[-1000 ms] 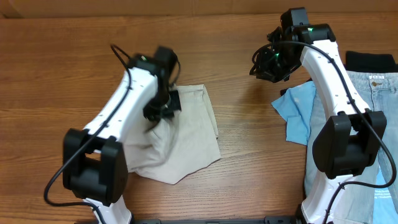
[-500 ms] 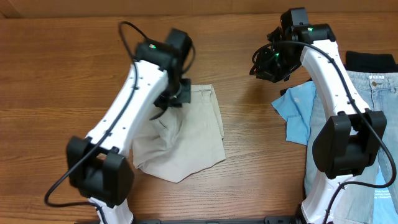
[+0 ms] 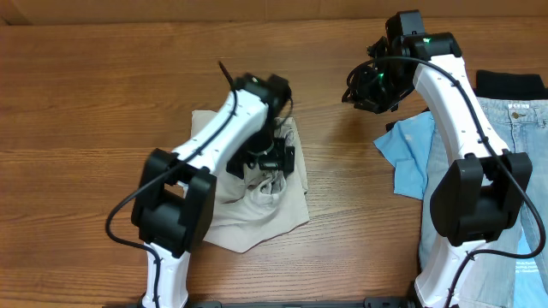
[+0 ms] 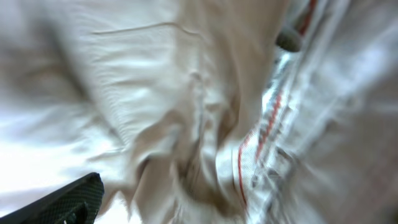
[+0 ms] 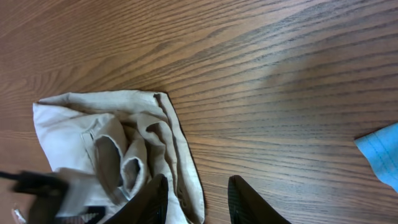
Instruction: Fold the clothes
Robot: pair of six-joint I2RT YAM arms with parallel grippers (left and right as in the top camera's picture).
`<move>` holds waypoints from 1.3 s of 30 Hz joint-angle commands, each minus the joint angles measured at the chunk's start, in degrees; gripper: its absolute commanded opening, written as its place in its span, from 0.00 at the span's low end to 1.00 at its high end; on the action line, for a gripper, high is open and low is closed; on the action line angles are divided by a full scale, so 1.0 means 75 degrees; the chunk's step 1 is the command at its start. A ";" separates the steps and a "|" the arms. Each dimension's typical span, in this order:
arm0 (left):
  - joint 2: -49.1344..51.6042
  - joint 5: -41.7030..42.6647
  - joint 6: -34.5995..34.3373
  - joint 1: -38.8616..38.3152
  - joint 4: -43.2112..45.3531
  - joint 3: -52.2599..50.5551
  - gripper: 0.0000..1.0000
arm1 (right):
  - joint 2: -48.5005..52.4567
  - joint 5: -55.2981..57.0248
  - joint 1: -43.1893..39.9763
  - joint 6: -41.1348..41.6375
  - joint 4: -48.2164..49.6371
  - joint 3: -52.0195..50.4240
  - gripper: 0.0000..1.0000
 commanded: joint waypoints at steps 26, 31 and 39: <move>-0.0032 -0.1099 0.1084 0.2486 -0.0079 0.0023 0.12 | 0.0565 -0.2043 0.2742 -0.0157 0.0635 -0.3165 0.04; -0.0032 -0.0845 0.1084 0.2468 0.1303 -0.1373 0.17 | 0.0565 -0.1533 0.2387 0.0487 0.0793 -0.3678 0.04; -0.0035 -0.0434 0.1632 0.2463 0.3590 -0.1781 0.11 | 0.0382 -0.1495 0.2183 0.0102 0.0845 -0.3375 0.04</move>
